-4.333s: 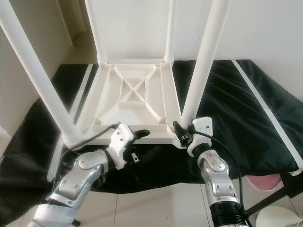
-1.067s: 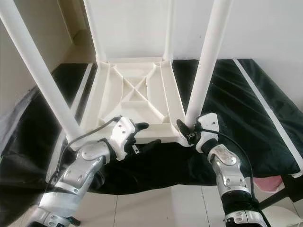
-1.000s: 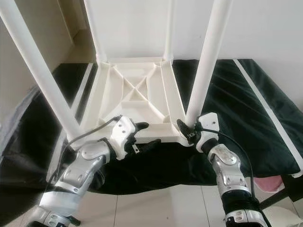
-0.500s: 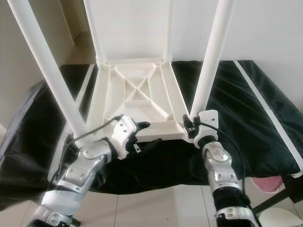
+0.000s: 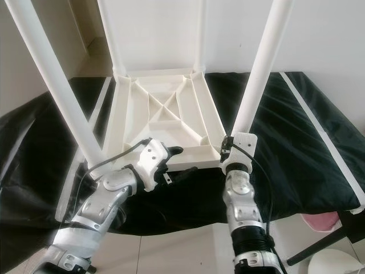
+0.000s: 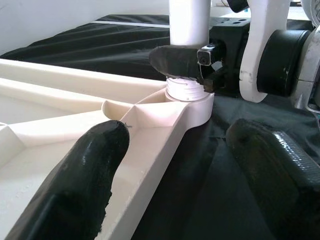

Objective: Building children table

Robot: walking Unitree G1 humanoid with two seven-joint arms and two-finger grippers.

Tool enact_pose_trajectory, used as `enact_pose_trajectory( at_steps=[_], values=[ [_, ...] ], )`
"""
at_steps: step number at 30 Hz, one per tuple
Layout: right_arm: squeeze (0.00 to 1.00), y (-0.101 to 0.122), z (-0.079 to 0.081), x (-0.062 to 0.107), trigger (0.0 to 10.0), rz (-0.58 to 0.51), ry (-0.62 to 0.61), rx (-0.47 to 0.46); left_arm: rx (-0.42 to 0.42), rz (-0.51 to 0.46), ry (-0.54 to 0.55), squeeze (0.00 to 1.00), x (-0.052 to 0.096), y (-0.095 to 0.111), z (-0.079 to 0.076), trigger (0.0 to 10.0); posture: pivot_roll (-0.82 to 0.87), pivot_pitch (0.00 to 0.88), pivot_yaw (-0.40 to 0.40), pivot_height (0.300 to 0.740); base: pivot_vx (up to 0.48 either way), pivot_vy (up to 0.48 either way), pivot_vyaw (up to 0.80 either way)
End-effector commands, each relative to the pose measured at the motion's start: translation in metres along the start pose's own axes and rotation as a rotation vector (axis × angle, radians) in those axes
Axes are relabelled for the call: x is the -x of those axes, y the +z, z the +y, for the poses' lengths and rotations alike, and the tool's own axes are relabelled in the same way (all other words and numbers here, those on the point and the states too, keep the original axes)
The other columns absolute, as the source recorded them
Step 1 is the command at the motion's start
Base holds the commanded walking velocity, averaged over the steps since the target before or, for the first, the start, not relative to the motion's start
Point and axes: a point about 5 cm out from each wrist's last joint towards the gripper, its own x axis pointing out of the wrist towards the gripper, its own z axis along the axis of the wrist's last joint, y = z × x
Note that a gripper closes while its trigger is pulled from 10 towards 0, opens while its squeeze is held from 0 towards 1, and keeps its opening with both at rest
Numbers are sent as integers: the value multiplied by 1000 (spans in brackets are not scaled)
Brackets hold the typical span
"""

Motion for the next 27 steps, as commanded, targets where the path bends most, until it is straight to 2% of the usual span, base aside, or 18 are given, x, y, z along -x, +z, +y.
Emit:
enact_pose_trajectory(
  at_steps=[1, 15, 18, 19, 27],
  values=[
    [0, -17, -4, 5, 10000, 99, -24, -10, -11, 11, 26, 0, -1, -2, 2, 10000, -72, 0, 3, 740, 0, 0, 0],
    [0, -14, 2, 4, 10000, 81, -21, -7, -24, 15, 21, 0, -3, -2, 3, 10000, -73, 0, 7, 740, 0, 0, 0],
    [24, -13, 6, 6, 10000, 80, 16, 1, -25, 19, 21, 0, -2, -3, 2, 10000, -74, 0, -1, 740, 0, 0, 0],
    [1000, -13, 6, 7, 10000, 74, 31, 8, -24, 20, 22, 0, -2, -4, 1, 10000, -76, 0, -2, 740, 0, 0, 0],
    [1000, -12, 5, 7, 10000, 67, 59, 27, -24, 19, 25, 0, -3, -5, 0, 10000, -74, 0, -7, 740, 0, 0, 0]
  ],
)
